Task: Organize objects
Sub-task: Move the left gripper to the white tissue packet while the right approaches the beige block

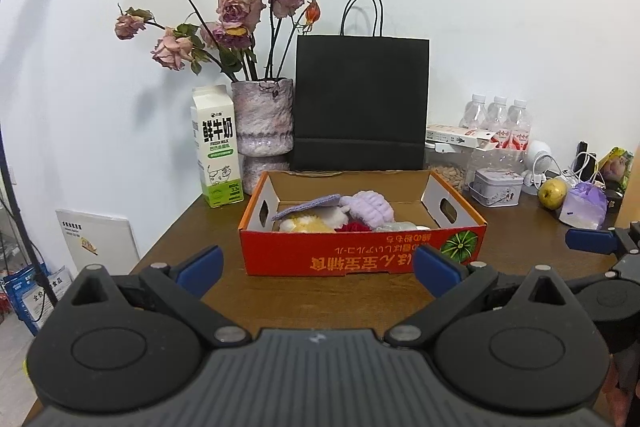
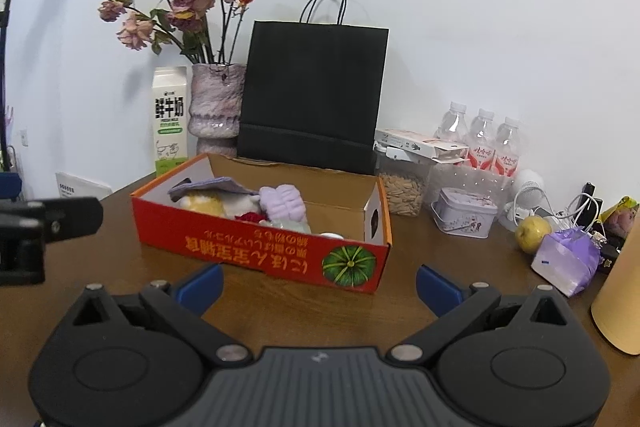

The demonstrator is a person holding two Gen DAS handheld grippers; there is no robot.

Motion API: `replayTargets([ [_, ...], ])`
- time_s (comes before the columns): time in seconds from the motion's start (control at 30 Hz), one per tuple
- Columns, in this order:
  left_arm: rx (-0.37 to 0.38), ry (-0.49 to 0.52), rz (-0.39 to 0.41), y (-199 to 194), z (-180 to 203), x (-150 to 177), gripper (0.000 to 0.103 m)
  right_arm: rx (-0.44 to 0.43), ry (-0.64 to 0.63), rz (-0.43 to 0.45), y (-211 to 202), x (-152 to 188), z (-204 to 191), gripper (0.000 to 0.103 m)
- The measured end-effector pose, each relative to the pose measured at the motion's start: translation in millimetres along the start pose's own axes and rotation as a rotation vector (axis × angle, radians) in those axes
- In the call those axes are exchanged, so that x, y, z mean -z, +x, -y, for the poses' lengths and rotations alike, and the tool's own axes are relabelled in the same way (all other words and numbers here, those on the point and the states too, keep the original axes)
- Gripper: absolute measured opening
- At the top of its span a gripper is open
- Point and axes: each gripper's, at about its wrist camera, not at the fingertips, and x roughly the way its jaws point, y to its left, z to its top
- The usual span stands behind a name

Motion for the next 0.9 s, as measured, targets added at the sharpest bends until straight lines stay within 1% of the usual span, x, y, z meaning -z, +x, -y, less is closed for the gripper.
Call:
replayTargets([
  [0.23,-0.019,-0.006,-0.018,-22.9,2.8,13.1,0.103,-0.026,0.008,0.007,-27.7,16.2,2.5,0.103],
  [0.5,-0.022,-0.007,-0.059,-36.6,11.1,31.3,0.103,-0.048,0.027,-0.001,-50.8,42.2,13.4,0.103],
  [0.7,-0.005,-0.011,-0.086,-39.5,20.1,45.6,0.103,-0.071,0.056,-0.023,-53.1,63.3,24.0,0.103],
  [0.9,-0.005,-0.004,-0.138,-31.2,27.7,58.9,0.103,-0.104,0.078,-0.029,-52.1,75.0,35.1,0.103],
])
